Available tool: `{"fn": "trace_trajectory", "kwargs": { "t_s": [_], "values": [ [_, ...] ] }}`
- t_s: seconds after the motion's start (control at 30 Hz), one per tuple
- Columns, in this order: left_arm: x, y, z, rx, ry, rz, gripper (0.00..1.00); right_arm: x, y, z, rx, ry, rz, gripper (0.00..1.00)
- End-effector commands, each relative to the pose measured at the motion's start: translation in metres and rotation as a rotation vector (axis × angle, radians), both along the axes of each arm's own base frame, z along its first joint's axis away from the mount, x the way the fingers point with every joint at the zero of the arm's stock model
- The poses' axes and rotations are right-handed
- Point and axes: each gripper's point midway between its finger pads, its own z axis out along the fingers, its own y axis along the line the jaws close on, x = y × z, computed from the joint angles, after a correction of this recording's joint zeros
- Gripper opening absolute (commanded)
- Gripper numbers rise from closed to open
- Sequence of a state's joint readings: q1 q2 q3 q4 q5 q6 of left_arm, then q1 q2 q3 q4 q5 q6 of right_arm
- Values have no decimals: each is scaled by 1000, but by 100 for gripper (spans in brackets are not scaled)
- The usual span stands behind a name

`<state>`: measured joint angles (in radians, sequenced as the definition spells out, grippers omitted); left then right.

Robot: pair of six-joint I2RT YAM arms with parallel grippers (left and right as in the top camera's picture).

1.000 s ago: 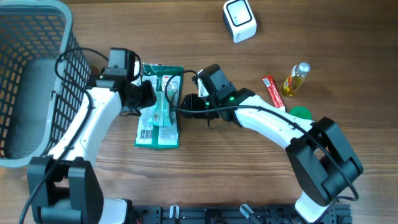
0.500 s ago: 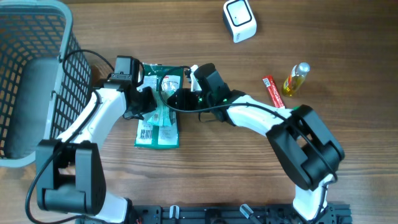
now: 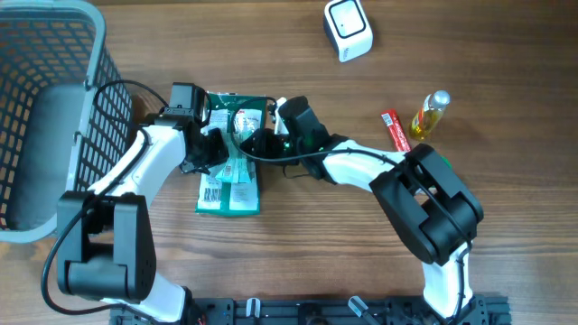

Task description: Scan the item barcode

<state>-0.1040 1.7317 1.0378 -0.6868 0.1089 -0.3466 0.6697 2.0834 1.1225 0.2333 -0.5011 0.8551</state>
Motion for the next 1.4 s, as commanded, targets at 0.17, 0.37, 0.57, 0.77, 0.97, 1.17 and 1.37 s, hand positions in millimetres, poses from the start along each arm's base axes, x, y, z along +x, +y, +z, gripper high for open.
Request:
{"fn": "trace_trajectory", "kwargs": {
  "t_s": [0.17, 0.37, 0.57, 0.77, 0.97, 1.17, 1.37],
  "values": [
    [-3, 2, -6, 7, 17, 7, 33, -5, 11, -4, -3, 1, 10, 39],
    [-3, 2, -6, 8, 17, 4, 34, -6, 18, 10, 64, 11, 28, 41],
    [-3, 2, -6, 8, 17, 5, 37, -3, 14, 36, 96, -13, 40, 43],
    [-3, 2, -6, 8, 17, 5, 37, -10, 20, 25, 22, -69, 43, 32],
    [-3, 2, -6, 7, 17, 5, 36, -12, 20, 13, -67, -93, -12, 23],
    [-4, 2, -3, 9, 23, 1, 28, -10, 19, 18, -64, -104, -15, 4],
    [7, 2, 46, -12, -58, 8, 26, -7, -10, 66, -132, -162, -68, 4]
  ]
}}
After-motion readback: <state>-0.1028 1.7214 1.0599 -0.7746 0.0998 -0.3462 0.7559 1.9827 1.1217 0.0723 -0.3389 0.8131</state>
